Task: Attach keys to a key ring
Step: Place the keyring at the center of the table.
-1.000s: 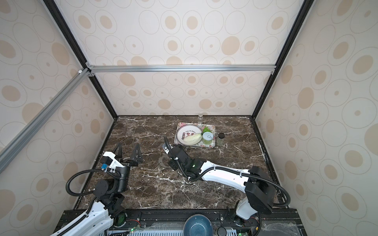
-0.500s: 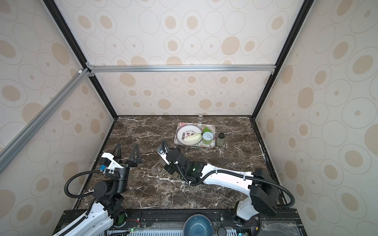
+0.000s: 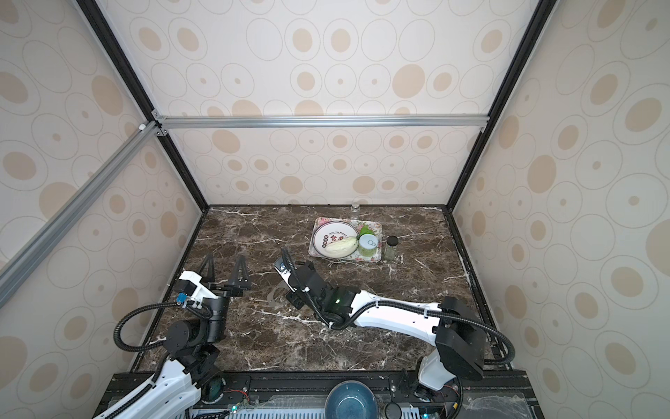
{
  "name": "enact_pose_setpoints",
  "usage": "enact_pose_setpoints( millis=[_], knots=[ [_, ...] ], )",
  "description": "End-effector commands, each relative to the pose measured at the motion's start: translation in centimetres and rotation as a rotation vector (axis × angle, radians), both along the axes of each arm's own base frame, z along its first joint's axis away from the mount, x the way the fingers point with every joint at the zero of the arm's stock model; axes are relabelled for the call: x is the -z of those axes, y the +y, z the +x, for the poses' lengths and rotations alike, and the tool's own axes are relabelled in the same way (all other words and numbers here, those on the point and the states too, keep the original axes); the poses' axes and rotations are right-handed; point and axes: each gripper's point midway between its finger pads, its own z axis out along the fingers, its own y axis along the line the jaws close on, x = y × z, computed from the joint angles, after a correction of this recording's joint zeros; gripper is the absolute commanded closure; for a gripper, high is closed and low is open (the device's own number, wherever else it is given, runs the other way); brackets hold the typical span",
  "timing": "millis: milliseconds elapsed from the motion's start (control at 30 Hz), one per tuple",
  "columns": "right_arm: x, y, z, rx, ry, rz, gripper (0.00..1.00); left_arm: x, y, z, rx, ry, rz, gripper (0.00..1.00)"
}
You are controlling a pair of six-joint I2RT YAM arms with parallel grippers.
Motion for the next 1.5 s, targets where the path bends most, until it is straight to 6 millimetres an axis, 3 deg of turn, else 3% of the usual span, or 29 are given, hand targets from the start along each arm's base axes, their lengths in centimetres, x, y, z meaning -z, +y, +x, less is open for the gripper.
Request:
enact_pose_setpoints(
  millis=[0,233,367,700,1233,1300,1367,1467],
  knots=[
    [-0.4,-0.5,1.9,0.089,0.008,0.051,1.00,-0.9,0.7,-0.5,-0.006,-0.032,-0.046,0.00],
    [2.5,-3.3,4.9,0.222,0.072,0.023,1.00,-0.9,0.7,-0.5,-0.007,-0.034,-0.047,0.00],
    [5.3,-5.3,5.8,0.293,0.111,-0.027,1.00,-0.9,0.8,-0.5,-0.011,-0.034,-0.045,0.00],
    [12.1,-10.3,4.4,0.408,0.176,-0.151,1.00,-1.0,0.3,-0.3,0.006,-0.035,-0.034,0.00],
    [17.2,-13.1,3.5,0.388,0.281,-0.280,1.00,-0.8,0.3,-0.1,0.002,-0.029,-0.034,0.00],
    [17.8,-13.3,3.6,0.387,0.302,-0.296,0.96,-0.8,0.3,-0.1,0.002,-0.029,-0.033,0.00],
    [18.2,-13.5,3.9,0.390,0.312,-0.318,0.85,-0.7,0.3,-0.1,0.000,-0.028,-0.032,0.00],
    [18.6,-13.8,4.2,0.394,0.322,-0.336,0.81,-0.7,0.4,-0.1,-0.001,-0.029,-0.032,0.00]
  ],
)
